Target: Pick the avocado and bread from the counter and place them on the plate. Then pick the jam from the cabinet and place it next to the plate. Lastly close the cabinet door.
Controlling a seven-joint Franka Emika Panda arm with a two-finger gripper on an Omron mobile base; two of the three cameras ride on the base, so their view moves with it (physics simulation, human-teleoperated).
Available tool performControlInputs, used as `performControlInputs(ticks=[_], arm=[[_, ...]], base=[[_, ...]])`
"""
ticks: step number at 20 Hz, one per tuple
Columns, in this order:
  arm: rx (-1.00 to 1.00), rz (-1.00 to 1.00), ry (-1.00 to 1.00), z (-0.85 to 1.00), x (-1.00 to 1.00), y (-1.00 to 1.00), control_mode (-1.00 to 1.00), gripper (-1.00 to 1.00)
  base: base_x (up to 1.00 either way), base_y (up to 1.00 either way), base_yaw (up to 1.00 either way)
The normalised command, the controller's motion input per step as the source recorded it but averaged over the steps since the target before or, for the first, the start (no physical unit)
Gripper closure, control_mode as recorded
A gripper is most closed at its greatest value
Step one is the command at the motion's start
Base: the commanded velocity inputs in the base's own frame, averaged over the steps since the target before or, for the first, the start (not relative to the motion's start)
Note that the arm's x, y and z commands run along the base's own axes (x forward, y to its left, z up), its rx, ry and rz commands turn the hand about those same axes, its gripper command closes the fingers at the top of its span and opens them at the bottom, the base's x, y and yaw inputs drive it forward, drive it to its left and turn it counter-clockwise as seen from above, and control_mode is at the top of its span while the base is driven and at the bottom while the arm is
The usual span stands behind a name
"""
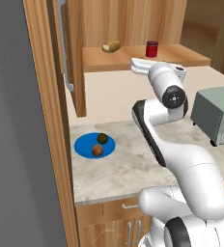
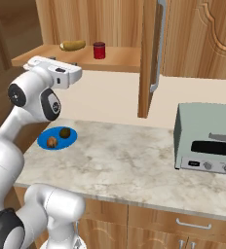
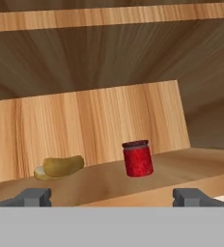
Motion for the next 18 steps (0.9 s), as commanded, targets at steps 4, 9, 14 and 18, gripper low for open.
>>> performControlInputs(ticks=[4,9,14,18], arm=[[-0.04,0.02,0.04,0.0,0.0,0.0,-1.0,-1.0],[-0.06,0.07,0.08,0.0,0.0,0.0,-1.0,-1.0],[0.01,0.0,0.0,0.0,0.0,-0.11,-1.0,-1.0],[0.05,0.0,0.0,0.01,0.09,-0.4,-1.0,-1.0]], base=[[0.0,0.0,0.0],[0.0,0.0,0.0],[0.0,0.0,0.0],[0.0,0.0,0.0]])
